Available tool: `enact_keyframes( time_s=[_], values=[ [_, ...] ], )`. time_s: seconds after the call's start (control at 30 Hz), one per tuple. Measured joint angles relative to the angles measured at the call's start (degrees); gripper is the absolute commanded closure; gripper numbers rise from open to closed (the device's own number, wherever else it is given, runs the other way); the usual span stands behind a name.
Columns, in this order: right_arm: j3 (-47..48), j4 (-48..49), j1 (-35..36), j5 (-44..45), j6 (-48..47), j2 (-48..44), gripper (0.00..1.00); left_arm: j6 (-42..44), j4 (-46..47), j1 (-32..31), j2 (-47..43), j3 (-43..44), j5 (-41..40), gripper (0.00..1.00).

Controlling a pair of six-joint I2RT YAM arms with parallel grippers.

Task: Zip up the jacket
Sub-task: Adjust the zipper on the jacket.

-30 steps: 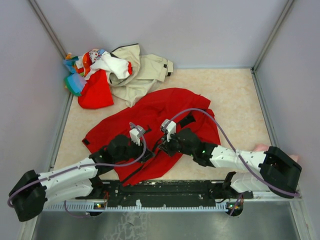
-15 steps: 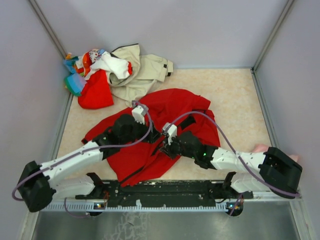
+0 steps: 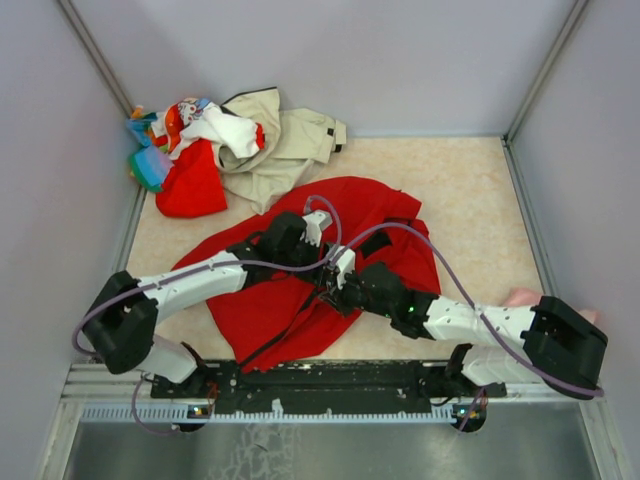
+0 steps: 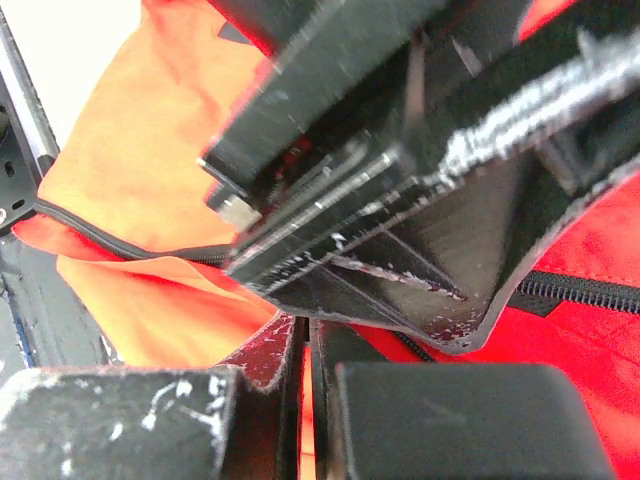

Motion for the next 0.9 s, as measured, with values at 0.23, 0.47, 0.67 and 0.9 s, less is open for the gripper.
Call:
enact_keyframes(
  time_s=[0.23, 0.47, 0.67, 0.9],
  values=[
    [0.00, -0.11, 0.00, 0.02, -0.11, 0.00, 1.00, 0.09, -0.66, 0.22, 6.47, 2.34, 4.50, 0.92],
    [0.11, 0.07, 0.44, -0.68, 0.26, 0.96, 1.00, 0.02, -0.61, 0.31, 6.97, 2.38, 5.25, 1.00],
    [1.60, 0.81, 3.52, -1.01, 0.87, 4.37, 1.00, -0.13, -0.94, 0.31, 6.97, 2.40, 5.20, 1.00],
    [2.43, 0.28, 5.22, -1.11, 1.38, 5.64, 1.00, -0.33, -0.57, 0.31, 6.93, 2.40, 4.76, 0.83]
  ],
)
